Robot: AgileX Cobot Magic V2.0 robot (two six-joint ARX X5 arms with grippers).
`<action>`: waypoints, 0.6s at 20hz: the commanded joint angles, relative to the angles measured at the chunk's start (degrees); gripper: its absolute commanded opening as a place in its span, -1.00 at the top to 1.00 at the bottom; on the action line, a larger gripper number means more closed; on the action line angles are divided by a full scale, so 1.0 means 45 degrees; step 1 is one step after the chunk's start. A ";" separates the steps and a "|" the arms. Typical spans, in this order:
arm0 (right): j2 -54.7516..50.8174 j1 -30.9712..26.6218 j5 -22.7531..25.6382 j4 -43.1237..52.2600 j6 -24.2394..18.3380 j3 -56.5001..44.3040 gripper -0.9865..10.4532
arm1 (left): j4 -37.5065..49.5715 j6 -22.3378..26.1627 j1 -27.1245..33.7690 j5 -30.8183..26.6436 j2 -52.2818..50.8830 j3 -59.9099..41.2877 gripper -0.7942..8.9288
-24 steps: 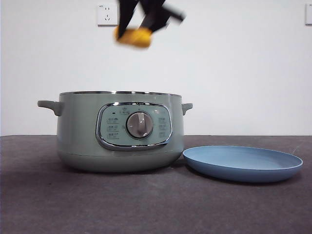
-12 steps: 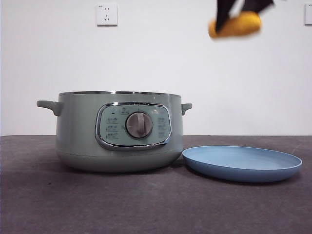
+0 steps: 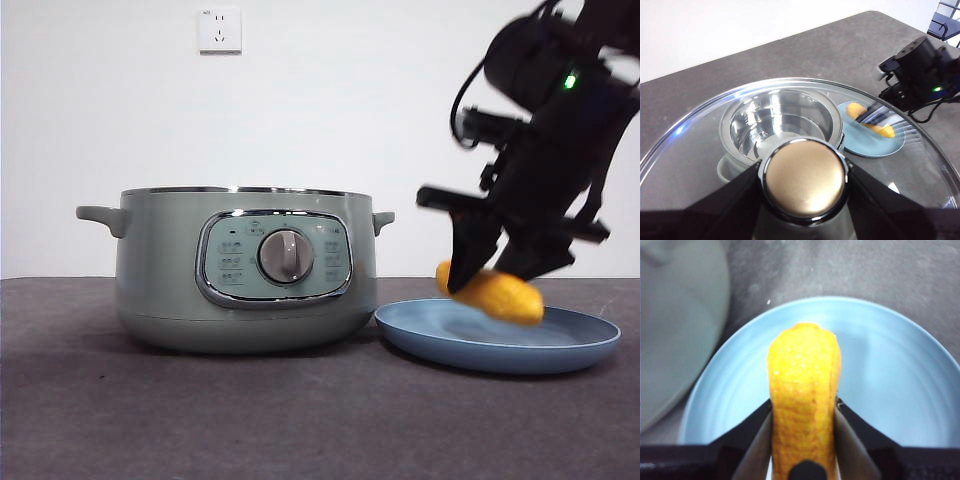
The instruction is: Take the corn out from the steamer,put the corn on the plate,close the lid
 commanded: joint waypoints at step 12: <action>0.1273 -0.0078 0.0063 0.0233 0.0238 -0.0117 -0.08 | 0.1821 0.0126 -0.0010 0.0160 0.1248 0.0117 0.85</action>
